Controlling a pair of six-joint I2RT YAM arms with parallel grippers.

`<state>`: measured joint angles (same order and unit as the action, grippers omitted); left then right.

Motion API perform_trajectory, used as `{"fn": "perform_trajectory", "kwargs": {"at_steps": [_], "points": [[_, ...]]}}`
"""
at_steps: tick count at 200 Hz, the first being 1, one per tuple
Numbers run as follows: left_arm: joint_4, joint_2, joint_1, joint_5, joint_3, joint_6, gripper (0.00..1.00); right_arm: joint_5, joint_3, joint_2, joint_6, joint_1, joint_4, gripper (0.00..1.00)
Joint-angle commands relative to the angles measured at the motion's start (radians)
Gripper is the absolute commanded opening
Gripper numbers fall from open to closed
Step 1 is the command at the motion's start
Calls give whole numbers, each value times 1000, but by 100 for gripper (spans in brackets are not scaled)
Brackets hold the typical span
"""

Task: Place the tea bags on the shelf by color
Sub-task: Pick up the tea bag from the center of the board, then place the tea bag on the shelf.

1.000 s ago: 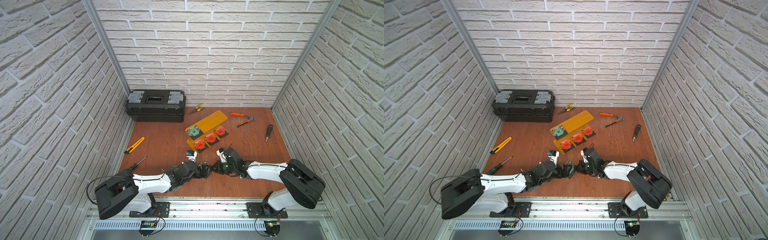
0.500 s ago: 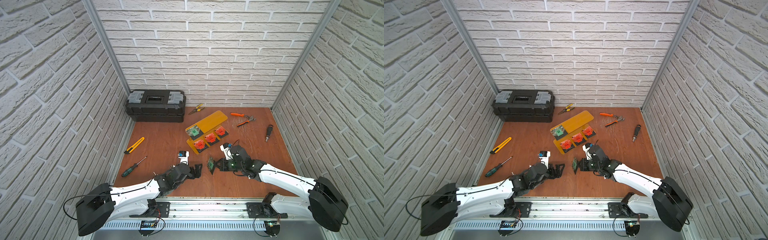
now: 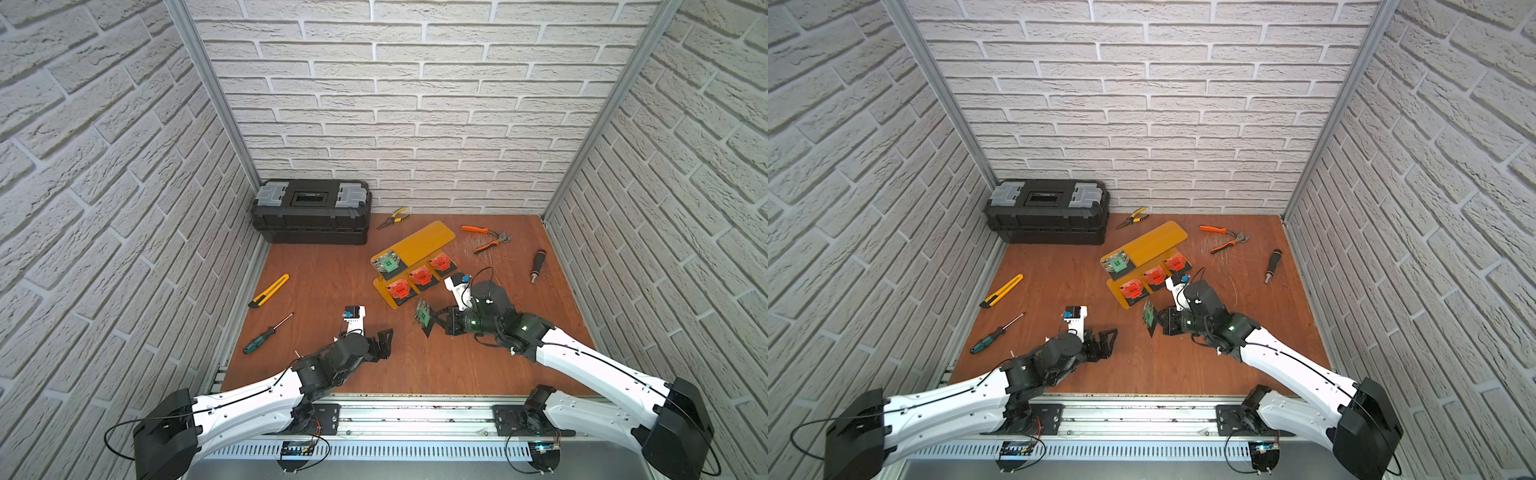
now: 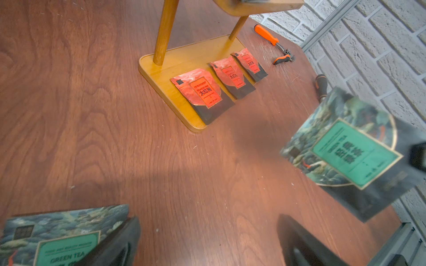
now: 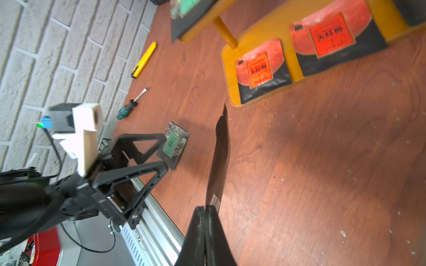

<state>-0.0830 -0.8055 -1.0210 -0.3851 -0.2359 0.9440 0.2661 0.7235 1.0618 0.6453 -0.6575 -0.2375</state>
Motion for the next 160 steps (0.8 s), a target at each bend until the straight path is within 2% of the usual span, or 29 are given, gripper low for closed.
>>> {"fn": "perform_trajectory", "kwargs": {"at_steps": [1,69,160], "points": [[27,33,2,-29,16,-1,98,-2,43,-20,-46,15,-26,3],[52,77,2,-43,41,7,98,42,163,17,-104,92,-30,3],[45,118,2,-69,59,12,98,148,333,205,-123,217,70,3]]}}
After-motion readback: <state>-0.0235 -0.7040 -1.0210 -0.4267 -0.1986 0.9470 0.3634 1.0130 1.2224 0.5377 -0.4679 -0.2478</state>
